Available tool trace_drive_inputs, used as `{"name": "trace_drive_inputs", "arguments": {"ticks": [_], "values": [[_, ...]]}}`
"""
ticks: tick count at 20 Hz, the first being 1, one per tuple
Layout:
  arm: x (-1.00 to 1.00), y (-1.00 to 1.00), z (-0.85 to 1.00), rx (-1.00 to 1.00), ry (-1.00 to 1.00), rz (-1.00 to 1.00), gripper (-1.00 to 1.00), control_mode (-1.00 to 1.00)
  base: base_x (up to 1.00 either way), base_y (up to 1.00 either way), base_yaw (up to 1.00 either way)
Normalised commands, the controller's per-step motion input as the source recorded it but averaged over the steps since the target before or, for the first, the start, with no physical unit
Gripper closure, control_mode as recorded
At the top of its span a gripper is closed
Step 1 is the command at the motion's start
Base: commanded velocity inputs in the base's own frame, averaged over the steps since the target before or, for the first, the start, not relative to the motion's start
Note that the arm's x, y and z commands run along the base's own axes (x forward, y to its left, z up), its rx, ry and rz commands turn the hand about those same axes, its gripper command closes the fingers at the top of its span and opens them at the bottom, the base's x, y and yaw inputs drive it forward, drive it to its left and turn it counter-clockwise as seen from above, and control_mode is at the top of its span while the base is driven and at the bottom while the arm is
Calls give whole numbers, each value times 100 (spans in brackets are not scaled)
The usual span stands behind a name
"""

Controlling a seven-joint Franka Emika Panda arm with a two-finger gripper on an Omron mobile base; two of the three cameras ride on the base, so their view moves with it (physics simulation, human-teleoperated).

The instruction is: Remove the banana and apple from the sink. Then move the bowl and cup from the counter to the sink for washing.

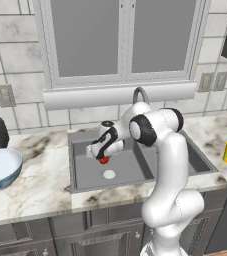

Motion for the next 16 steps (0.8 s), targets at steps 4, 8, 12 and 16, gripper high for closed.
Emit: {"name": "trace_drive_inputs", "arguments": {"ticks": [4,8,12,16], "values": [[-7,9,20,0,9,0,100,-100,0,0,0],[-10,8,22,0,5,0,100,-100,0,0,0],[-9,6,22,0,1,0,100,-100,0,0,0],[-11,7,23,0,0,0,100,-100,0,0,0]]}}
